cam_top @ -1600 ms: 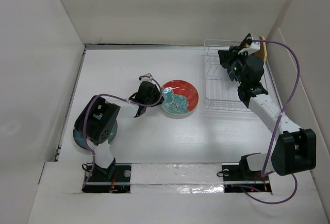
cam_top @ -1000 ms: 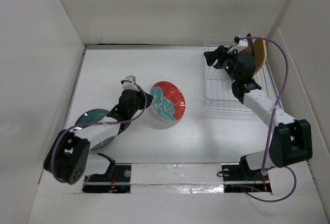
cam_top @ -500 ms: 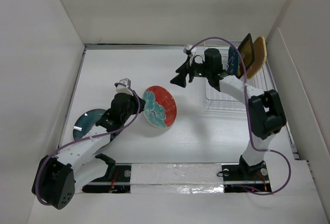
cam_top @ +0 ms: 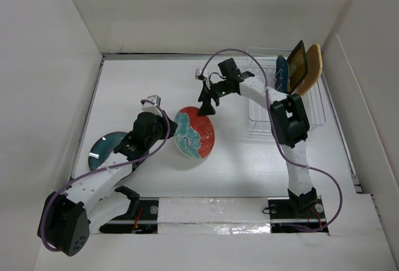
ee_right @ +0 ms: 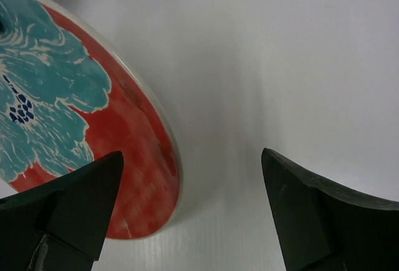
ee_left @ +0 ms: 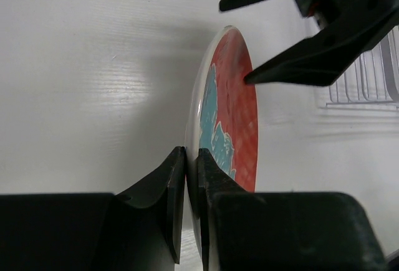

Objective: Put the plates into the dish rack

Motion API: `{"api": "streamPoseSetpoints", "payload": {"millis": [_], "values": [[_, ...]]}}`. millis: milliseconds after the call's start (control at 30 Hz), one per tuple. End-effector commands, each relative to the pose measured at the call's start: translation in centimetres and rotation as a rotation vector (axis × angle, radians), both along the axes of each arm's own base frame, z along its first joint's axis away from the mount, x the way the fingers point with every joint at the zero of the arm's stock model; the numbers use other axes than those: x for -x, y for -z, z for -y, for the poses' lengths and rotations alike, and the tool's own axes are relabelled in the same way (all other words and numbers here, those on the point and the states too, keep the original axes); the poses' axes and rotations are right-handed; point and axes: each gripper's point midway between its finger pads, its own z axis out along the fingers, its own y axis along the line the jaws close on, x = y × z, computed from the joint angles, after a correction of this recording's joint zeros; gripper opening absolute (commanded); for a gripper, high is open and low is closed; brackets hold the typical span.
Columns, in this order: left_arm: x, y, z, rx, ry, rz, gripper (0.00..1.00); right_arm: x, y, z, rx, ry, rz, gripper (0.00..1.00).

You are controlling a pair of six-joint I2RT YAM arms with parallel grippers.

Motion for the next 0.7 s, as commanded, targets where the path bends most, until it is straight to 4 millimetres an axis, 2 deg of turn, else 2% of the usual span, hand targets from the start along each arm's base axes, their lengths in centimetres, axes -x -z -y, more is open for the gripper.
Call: {"api": "streamPoseSetpoints", "payload": {"millis": [0,167,200,300,367,467,500,567,600,633,667], "values": [[-1.8,-11.1,1.8,0.188,0.035,0.284,0.0,3.3,0.1,-1.4,0.033,-0.117,-0.017,0.98],[-1.5,-12.8,1.7,0.204,0.041,0.322,0.0,5.8,1.3,-2.6,0.025,-0.206,-0.07,0.98],[-1.4,-12.9,1.7,0.205,0.044,0.325,0.0,6.0,1.2,-2.7,0.016,-0.218,-0.073,0.96],[-1.2,-13.4,1.6,0.216,0.042,0.338,0.0,8.0,1.1,-3.4,-0.026,-0.288,-0.108,0.89],[-1.0,-13.7,1.5,0.214,0.043,0.344,0.0,8.6,1.2,-3.3,-0.043,-0.304,-0.122,0.77],[-0.7,-14.5,1.2,0.224,0.04,0.362,0.0,9.7,1.0,-3.0,-0.057,-0.339,-0.155,0.45],[-0.5,-14.9,1.0,0.224,0.034,0.374,0.0,9.6,0.9,-2.6,-0.067,-0.344,-0.159,0.27],[-0.4,-15.5,0.8,0.215,0.028,0.376,0.0,10.3,-0.2,-2.1,-0.111,-0.379,-0.164,0.11],[-0.2,-15.8,0.6,0.211,0.027,0.385,0.0,10.7,-1.0,-2.1,-0.144,-0.398,-0.163,0.0],[0.0,-16.0,0.4,0.209,0.022,0.388,0.0,10.5,-1.4,-1.8,-0.167,-0.411,-0.13,0.0],[0.1,-16.2,0.3,0.209,0.022,0.396,0.0,11.2,-2.1,-1.4,-0.173,-0.419,-0.155,0.0]]}}
